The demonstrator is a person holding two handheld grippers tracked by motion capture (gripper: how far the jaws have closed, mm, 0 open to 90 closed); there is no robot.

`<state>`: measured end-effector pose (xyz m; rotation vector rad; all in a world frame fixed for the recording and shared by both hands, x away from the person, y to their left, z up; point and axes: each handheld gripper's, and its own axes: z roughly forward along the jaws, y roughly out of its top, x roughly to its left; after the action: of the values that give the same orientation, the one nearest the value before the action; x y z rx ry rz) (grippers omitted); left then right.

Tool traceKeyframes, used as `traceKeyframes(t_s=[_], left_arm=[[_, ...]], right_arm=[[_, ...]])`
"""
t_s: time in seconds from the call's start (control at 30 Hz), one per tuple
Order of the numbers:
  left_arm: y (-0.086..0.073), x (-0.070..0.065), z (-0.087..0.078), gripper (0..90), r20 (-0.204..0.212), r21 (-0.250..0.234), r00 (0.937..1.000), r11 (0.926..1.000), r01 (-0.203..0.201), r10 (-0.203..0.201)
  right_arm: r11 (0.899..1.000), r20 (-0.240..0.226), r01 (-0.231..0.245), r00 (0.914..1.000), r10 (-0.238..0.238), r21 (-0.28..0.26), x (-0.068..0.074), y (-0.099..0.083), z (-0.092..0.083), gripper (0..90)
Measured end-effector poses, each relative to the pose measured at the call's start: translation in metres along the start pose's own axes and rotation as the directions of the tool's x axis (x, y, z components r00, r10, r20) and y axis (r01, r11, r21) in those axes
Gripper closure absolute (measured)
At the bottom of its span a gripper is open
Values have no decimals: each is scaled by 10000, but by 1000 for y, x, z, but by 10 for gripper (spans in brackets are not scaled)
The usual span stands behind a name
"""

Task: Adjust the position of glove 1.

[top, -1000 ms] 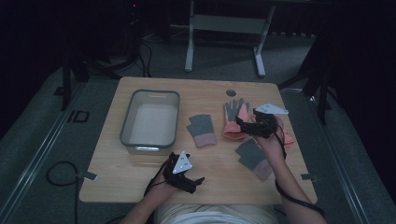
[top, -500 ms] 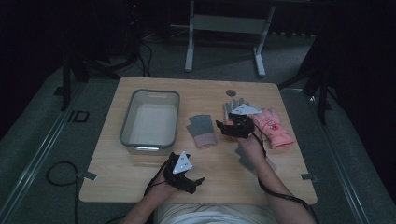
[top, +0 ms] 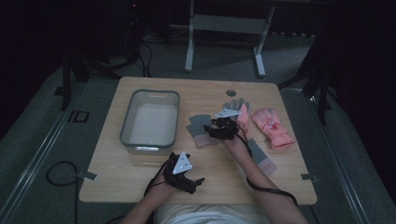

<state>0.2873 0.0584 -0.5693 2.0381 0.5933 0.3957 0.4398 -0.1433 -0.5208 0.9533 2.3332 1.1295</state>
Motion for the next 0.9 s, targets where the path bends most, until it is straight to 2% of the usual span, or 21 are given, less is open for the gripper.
traceKeyframes(t_s=[0.07,0.13,0.17,0.4,0.6,0.77,0.87,0.9], left_arm=[[0,0,0,0,22,-3,10000,10000,16,-16],[0,0,0,0,48,32,10000,10000,29,-30],[0,0,0,0,53,38,10000,10000,24,-25],[0,0,0,0,69,32,10000,10000,-15,15],[0,0,0,0,96,36,10000,10000,12,-12],[0,2,-1,0,28,61,10000,10000,-14,14],[-1,2,-1,0,22,41,10000,10000,28,-28],[-1,2,-1,0,22,41,10000,10000,28,-28]], right_arm=[[9998,-161,-138,9998,141,173,1,0,7,539],[9989,-23,-240,9997,241,406,1,-1,14,559],[9983,-97,-337,9994,342,479,1,-1,18,560],[9960,-215,-395,9989,414,804,-1,1,38,593],[9917,-60,-550,9984,561,1160,-4,-2,53,607],[9915,-17,-408,9991,414,1236,-2,-3,56,622],[9899,51,-610,9981,608,1279,-3,-2,56,704],[9899,51,-610,9981,608,1279,-3,-2,56,704]])
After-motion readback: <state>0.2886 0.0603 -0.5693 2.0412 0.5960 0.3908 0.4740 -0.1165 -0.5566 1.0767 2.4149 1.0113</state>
